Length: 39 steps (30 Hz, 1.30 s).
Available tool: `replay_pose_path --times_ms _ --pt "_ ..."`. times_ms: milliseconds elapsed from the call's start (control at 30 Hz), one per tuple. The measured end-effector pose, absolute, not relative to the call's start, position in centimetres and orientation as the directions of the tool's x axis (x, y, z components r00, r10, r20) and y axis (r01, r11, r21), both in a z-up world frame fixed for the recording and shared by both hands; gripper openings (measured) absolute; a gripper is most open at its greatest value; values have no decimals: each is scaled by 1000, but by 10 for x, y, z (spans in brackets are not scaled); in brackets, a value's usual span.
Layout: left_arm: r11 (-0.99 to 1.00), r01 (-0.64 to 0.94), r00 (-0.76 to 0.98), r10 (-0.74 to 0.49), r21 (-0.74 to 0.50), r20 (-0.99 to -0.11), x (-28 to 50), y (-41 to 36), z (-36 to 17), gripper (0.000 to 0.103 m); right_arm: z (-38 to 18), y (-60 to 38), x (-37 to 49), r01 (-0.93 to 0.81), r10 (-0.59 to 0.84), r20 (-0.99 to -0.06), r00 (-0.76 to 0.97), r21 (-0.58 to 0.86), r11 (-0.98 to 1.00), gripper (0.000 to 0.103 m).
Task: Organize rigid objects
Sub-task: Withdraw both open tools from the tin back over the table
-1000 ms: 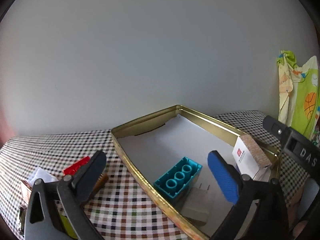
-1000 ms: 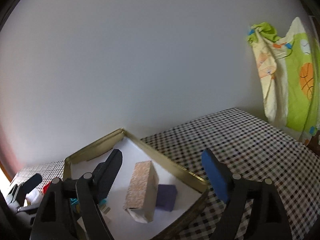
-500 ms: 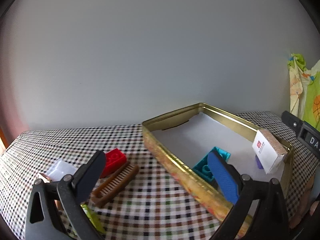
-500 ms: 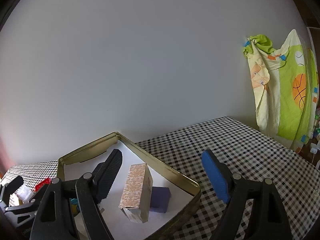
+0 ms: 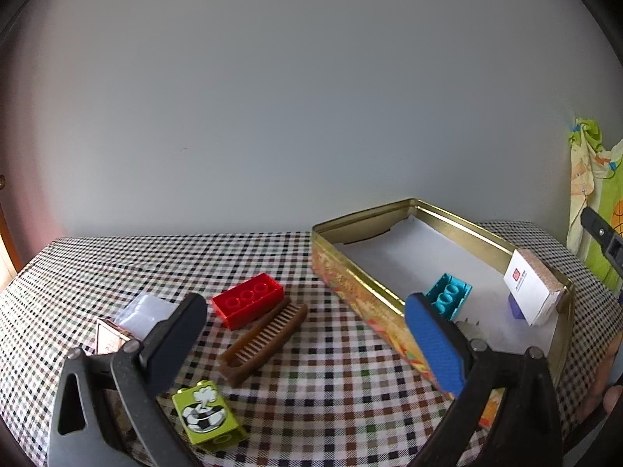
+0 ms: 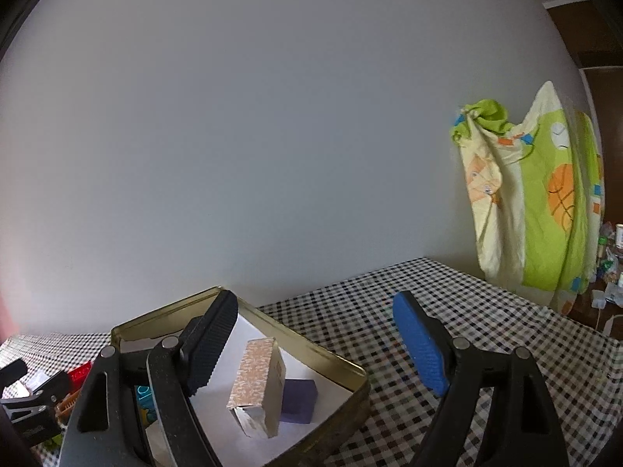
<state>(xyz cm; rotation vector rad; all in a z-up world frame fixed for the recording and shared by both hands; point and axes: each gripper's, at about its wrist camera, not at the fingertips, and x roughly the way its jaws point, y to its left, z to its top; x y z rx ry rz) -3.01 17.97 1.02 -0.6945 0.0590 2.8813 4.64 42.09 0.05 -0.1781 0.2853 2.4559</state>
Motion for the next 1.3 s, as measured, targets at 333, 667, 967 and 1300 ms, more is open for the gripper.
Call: replay_pose_path --times_ms 333,667,967,1300 --pt "-985 -174 -877 154 2 -455 -28 167 9 103 1 403 49 -636 609 -191 -770 144 -759 84" --pt "-986 -168 -879 148 5 -453 -22 149 8 103 -1 379 60 -630 603 -187 -776 162 -760 84" --pt "-986 -168 -866 153 -10 -476 -24 129 4 103 -1 355 64 -630 610 -162 -775 143 -763 84" --pt "-984 -176 -853 153 -2 -499 -24 102 2 103 -4 314 49 -561 529 -202 -824 159 -813 84"
